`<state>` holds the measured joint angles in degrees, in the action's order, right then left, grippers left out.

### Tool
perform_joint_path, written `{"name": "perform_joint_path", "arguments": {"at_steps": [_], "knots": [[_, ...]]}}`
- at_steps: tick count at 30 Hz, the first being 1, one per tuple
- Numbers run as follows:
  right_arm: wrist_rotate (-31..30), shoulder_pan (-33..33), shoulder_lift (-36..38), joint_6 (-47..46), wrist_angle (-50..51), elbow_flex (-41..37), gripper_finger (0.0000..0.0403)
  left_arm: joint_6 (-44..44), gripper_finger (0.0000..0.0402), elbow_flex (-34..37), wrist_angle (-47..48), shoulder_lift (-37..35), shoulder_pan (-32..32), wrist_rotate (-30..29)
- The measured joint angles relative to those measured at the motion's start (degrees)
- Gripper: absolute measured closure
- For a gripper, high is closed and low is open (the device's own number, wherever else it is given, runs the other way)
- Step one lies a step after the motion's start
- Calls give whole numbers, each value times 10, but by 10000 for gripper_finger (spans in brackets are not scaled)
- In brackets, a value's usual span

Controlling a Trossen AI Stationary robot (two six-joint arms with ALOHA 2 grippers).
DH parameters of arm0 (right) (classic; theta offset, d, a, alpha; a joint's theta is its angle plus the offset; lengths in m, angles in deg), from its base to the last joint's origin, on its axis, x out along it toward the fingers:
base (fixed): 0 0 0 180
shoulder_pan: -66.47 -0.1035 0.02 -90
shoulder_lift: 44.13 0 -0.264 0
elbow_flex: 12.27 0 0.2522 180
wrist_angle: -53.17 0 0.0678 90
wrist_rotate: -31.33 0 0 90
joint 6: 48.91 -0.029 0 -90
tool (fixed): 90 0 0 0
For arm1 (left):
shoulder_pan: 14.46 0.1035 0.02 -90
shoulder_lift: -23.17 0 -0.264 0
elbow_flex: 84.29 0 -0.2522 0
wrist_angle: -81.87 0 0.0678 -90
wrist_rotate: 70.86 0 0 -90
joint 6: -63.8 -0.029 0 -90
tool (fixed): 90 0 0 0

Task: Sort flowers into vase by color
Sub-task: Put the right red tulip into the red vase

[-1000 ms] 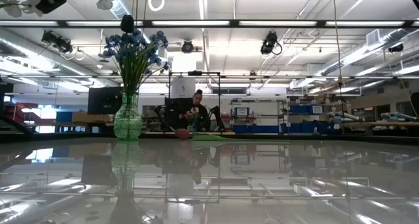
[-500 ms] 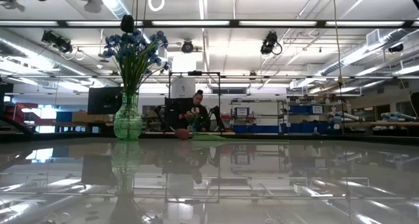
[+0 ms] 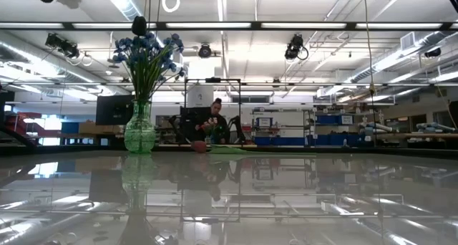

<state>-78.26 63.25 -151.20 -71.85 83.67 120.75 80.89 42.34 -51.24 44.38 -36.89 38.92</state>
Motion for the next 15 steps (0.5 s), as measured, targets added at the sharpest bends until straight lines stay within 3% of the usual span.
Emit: {"name": "perform_joint_path", "arguments": {"at_steps": [6,15], "knots": [[0,0,0,0,3,0,291,-4,378,0,3,0,0,16],[4,-2,0,-1,20,0,291,-27,287,-2,-4,-11,0,28]]}}
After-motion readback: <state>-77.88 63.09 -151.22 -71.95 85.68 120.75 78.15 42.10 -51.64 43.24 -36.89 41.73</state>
